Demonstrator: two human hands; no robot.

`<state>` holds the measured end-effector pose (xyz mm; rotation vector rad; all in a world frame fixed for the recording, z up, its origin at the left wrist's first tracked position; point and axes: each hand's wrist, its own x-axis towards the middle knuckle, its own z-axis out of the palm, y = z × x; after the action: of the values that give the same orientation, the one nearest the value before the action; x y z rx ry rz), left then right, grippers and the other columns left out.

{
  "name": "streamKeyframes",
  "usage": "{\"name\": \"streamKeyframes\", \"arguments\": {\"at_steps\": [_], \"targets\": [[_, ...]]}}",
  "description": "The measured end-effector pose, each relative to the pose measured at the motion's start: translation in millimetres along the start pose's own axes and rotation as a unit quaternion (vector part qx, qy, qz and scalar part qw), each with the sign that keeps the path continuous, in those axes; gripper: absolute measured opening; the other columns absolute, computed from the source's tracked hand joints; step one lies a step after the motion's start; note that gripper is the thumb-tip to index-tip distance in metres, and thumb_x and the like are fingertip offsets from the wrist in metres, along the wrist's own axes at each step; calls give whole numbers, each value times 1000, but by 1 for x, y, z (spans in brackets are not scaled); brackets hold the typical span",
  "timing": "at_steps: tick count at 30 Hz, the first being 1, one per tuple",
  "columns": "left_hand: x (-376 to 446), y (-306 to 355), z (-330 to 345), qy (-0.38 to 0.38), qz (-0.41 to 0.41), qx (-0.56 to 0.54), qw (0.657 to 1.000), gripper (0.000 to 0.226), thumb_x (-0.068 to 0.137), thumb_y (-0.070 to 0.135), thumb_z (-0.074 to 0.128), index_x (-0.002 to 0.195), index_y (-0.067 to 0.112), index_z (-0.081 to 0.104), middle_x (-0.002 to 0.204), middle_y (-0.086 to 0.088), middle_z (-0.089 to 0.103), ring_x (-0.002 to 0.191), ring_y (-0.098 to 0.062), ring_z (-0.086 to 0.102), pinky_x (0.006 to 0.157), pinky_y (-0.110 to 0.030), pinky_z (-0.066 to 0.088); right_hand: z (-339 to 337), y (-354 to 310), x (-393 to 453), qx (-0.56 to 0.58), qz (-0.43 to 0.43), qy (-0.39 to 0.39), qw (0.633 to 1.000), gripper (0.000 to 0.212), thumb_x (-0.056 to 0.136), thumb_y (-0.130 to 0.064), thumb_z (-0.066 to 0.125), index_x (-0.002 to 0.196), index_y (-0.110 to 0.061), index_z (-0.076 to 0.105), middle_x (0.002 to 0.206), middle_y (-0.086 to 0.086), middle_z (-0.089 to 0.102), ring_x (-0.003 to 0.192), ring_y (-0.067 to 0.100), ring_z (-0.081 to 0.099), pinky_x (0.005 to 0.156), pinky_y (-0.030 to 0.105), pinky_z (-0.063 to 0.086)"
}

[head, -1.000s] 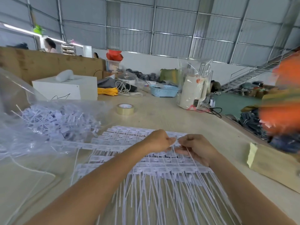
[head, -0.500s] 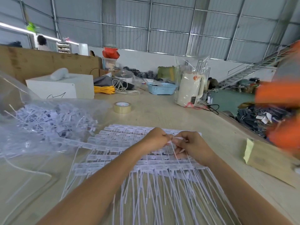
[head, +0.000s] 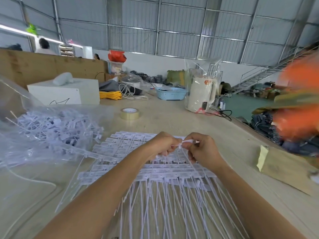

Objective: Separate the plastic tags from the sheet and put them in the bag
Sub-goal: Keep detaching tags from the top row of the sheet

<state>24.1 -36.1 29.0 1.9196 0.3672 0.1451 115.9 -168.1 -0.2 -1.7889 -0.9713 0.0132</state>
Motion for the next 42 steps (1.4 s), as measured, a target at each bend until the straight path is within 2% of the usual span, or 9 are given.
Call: {"name": "streamKeyframes", "arguments": {"at_steps": [3, 5, 10, 15, 20, 23, 25, 34, 42], "targets": [[-3, 1, -3, -21, 18, 34, 999, 46, 91, 21, 59, 49, 18, 43, 37, 9, 35, 34, -8, 26, 47, -23, 20, -20, 6, 3, -34, 28, 90, 995, 14, 87, 1, 59, 73, -2, 60, 43, -1, 53, 31, 8, 48, 33, 18, 37], [-6, 1, -5, -18, 35, 63, 997, 40, 94, 25, 56, 55, 17, 52, 45, 8, 48, 37, -4, 36, 45, -18, 28, -35, 7, 3, 79, 76, 121, 987, 11, 88, 0, 59, 77, 4, 58, 51, 8, 49, 34, 9, 46, 33, 17, 35], [-8, 2, 0, -67, 26, 165, 984, 28, 92, 0, 44, 109, 2, 65, 87, -4, 56, 66, -11, 45, 56, -22, 34, -23, -15, -1, 244, 190, -8, 951, 15, 87, -2, 60, 74, -8, 65, 59, 5, 56, 52, 14, 52, 36, 16, 36], [-8, 2, -2, -65, 66, 266, 960, 27, 86, -2, 50, 106, 13, 60, 86, -4, 54, 74, -16, 51, 62, -27, 39, 3, -20, -12, 196, 190, -68, 960, 13, 87, -6, 63, 74, -6, 65, 83, 11, 69, 71, 23, 64, 63, 29, 55], [-6, 0, -5, -19, 77, 225, 971, 43, 84, 20, 69, 121, 19, 48, 113, 2, 51, 106, -16, 53, 79, -24, 43, 10, -18, -16, 227, 155, -50, 960, 10, 89, -1, 59, 80, -4, 61, 68, 10, 65, 57, 18, 65, 57, 27, 56], [-5, 1, -10, -6, 72, 259, 963, 16, 87, 31, 65, 86, 16, 58, 84, -2, 51, 76, -18, 50, 67, -26, 36, 5, -17, -14, 233, 136, -25, 963, 8, 90, 0, 57, 89, -4, 63, 68, 11, 65, 58, 18, 66, 61, 24, 58], [-5, -1, -11, -19, 54, 249, 967, 34, 90, 34, 61, 62, 16, 53, 58, 2, 47, 57, -14, 45, 55, -26, 33, 4, -17, -13, 222, 126, -25, 967, 9, 90, 0, 57, 94, -2, 64, 71, 13, 65, 59, 17, 66, 63, 21, 57], [-7, 4, -8, 24, 63, 136, 988, 28, 93, 24, 58, 73, 5, 58, 61, -5, 48, 48, -3, 50, 49, -18, 34, 2, -21, -17, 141, 81, -42, 986, 7, 89, 0, 58, 86, 6, 60, 63, 11, 65, 53, 14, 65, 55, 22, 54], [-7, 7, -15, -6, -9, -23, 1000, 29, 85, 11, 58, 56, 10, 51, 40, 3, 31, 39, -13, 23, 46, -23, 17, 8, -29, -18, 61, 4, 8, 998, 19, 88, 9, 56, 72, -2, 56, 62, 10, 56, 51, 17, 60, 53, 39, 58]]}}
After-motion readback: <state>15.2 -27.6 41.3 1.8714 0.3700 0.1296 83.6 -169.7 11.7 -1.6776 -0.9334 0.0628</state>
